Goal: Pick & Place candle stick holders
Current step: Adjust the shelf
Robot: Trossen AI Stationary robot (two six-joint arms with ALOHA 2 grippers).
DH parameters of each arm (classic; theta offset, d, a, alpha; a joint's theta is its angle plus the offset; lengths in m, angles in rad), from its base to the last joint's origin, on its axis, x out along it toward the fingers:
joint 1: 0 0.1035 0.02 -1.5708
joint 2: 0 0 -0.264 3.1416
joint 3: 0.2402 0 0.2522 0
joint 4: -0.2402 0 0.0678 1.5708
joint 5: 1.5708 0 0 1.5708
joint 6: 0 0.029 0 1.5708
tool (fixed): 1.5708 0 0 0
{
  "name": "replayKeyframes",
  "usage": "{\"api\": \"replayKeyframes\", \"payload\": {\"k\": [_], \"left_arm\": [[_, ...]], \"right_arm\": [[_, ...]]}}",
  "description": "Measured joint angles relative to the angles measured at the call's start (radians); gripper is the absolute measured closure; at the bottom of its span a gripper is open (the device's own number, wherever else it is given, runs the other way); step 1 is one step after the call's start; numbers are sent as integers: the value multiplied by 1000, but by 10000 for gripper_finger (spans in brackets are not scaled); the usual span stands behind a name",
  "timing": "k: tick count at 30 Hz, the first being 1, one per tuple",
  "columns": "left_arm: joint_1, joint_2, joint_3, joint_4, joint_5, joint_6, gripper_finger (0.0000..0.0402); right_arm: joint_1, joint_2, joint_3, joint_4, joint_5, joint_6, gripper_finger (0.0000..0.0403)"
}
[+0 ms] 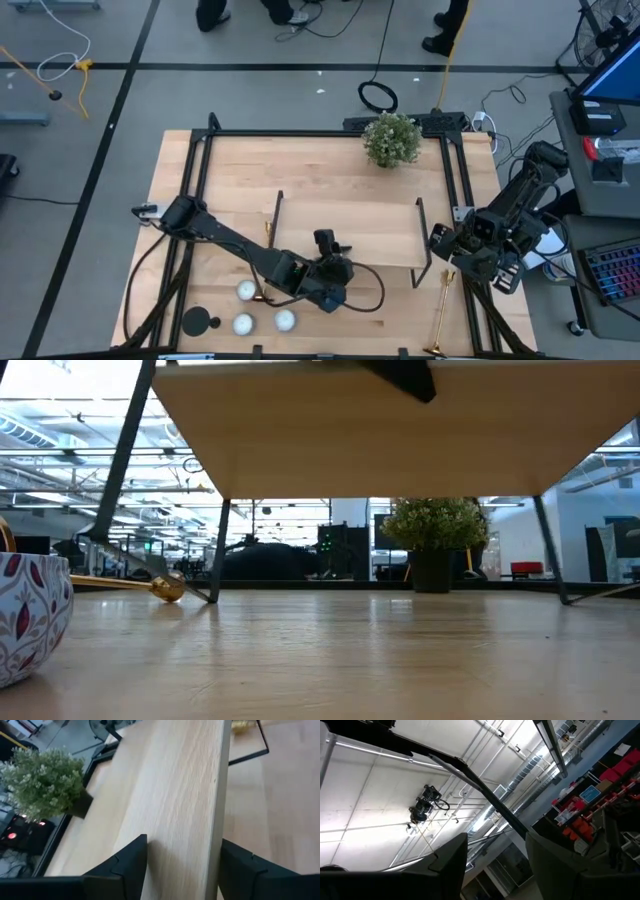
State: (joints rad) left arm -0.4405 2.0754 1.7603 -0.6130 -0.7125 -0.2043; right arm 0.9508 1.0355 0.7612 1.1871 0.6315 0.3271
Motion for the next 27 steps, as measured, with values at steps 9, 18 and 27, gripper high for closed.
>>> {"api": "replayKeyframes", "payload": {"k": [9, 18, 27], "left_arm": [[7, -1, 1, -19, 22, -27, 199], [6, -2, 2, -24, 94, -48, 193], [15, 0, 1, -34, 174, -141, 194]], "right_arm": [[0, 0, 0, 10, 0, -2, 206], [0, 0, 0, 10, 0, -17, 206], [0, 0, 0, 13, 0, -26, 206]]}}
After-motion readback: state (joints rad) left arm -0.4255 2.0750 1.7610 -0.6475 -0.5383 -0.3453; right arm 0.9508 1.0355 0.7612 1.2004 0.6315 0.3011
